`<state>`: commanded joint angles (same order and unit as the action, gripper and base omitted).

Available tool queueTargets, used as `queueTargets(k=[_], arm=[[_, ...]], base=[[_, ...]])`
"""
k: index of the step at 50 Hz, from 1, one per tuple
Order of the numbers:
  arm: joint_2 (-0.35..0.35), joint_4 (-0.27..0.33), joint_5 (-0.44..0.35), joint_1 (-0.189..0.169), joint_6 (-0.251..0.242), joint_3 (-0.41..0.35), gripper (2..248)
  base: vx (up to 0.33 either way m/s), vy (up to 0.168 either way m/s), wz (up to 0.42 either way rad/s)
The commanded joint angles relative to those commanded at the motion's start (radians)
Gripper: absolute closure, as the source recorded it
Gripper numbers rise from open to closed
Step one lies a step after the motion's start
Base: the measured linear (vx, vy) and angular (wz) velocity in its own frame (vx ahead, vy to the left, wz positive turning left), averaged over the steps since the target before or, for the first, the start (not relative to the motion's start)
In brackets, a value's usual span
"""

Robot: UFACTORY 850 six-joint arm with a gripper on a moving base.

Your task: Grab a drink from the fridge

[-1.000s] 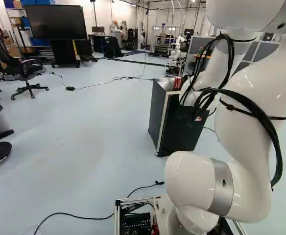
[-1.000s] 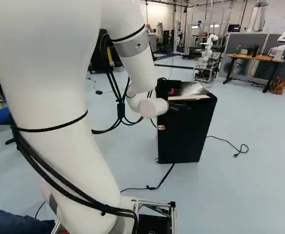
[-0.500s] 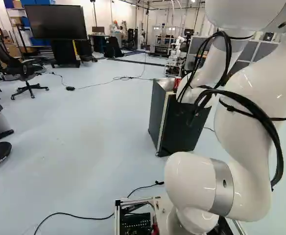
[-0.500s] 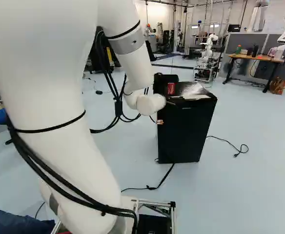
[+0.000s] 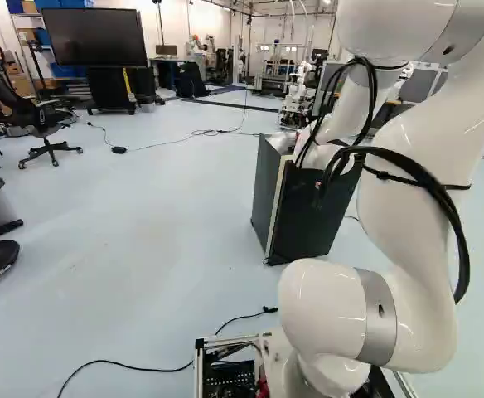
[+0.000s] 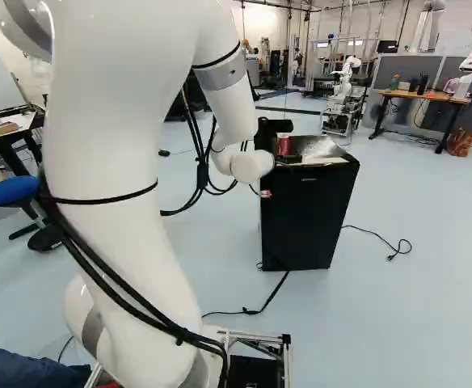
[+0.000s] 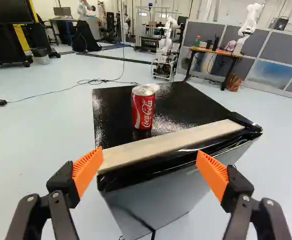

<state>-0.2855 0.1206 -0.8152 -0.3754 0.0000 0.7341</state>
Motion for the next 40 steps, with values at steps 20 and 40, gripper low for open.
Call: queueTargets(k=[20, 40], arm=[[-0.087, 0.000, 0.000, 0.020, 0.000, 0.105, 3], [-0.174, 0.000, 0.000, 0.039, 0.000, 0.215, 3]], base=[[0.000, 0.000, 0.000], [0.000, 0.000, 0.000]])
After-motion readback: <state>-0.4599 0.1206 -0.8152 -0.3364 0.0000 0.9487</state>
